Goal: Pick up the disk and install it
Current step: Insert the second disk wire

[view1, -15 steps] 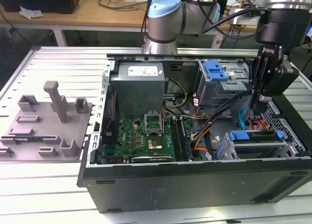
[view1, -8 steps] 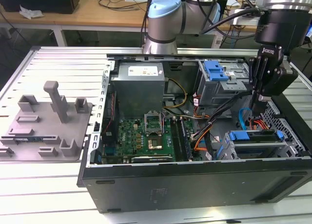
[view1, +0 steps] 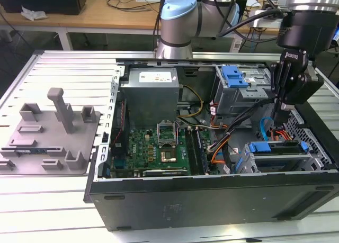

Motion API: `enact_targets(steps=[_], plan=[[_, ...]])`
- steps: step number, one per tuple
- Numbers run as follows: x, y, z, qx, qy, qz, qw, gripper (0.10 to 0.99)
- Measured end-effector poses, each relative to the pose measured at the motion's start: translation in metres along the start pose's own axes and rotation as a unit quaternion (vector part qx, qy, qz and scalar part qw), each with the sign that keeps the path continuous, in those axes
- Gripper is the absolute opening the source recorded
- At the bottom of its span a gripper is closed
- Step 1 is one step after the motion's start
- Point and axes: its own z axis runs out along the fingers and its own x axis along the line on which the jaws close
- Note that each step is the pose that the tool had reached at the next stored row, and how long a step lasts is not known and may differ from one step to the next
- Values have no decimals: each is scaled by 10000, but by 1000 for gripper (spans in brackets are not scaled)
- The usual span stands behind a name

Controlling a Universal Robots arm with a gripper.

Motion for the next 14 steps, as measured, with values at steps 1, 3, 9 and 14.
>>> enact_targets(steps=[1, 3, 9, 14], plan=[[31, -5, 14, 20, -30, 8, 10000, 161], [78, -12, 35, 159, -102, 67, 9998, 161], [179, -16, 79, 137, -813, 76, 9966, 161], [260, -27, 114, 70, -1347, 7, 9909, 161]])
